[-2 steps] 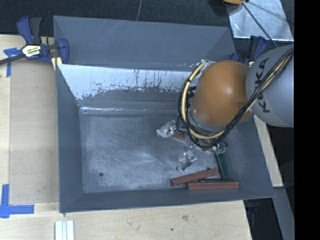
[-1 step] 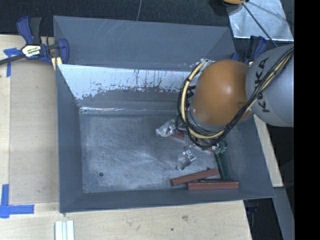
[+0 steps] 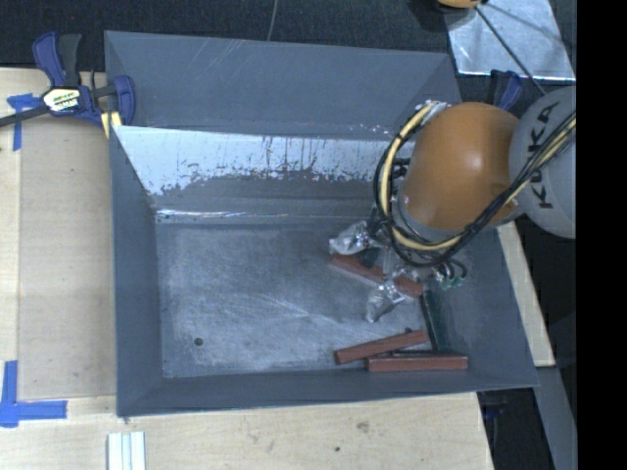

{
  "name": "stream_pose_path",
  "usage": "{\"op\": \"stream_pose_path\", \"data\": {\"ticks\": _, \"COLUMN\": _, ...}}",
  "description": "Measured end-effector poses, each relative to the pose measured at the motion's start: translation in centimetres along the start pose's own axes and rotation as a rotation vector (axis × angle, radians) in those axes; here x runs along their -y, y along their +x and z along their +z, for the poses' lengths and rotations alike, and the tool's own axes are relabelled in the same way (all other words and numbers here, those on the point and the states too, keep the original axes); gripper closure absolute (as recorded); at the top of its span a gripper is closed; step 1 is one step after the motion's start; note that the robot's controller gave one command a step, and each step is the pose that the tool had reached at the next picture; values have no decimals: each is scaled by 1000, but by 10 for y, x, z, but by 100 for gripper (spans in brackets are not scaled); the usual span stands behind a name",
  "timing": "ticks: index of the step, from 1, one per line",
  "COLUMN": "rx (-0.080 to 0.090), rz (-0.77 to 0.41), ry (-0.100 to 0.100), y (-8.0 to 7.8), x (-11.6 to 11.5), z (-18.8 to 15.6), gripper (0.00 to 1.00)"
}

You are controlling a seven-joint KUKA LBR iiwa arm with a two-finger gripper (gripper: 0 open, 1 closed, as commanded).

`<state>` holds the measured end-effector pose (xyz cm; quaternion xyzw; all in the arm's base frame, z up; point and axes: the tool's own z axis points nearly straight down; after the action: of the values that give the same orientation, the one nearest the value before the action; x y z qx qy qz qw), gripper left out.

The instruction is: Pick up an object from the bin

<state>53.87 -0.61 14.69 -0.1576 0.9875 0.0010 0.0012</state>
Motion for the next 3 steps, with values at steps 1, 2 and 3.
{"op": "stream_pose_path", "data": {"ticks": 1, "rx": 2, "rz": 136, "ry": 3, "y": -54, "x": 28, "z": 6, "gripper": 0}}
{"op": "stream_pose_path", "data": {"ticks": 2, "rx": 8, "rz": -53, "ry": 5, "y": -60, "x": 47, "z": 68, "gripper": 100}}
{"op": "stream_pose_path", "data": {"ticks": 3, "rx": 8, "rz": -52, "ry": 5, "y": -60, "x": 47, "z": 68, "gripper": 100}}
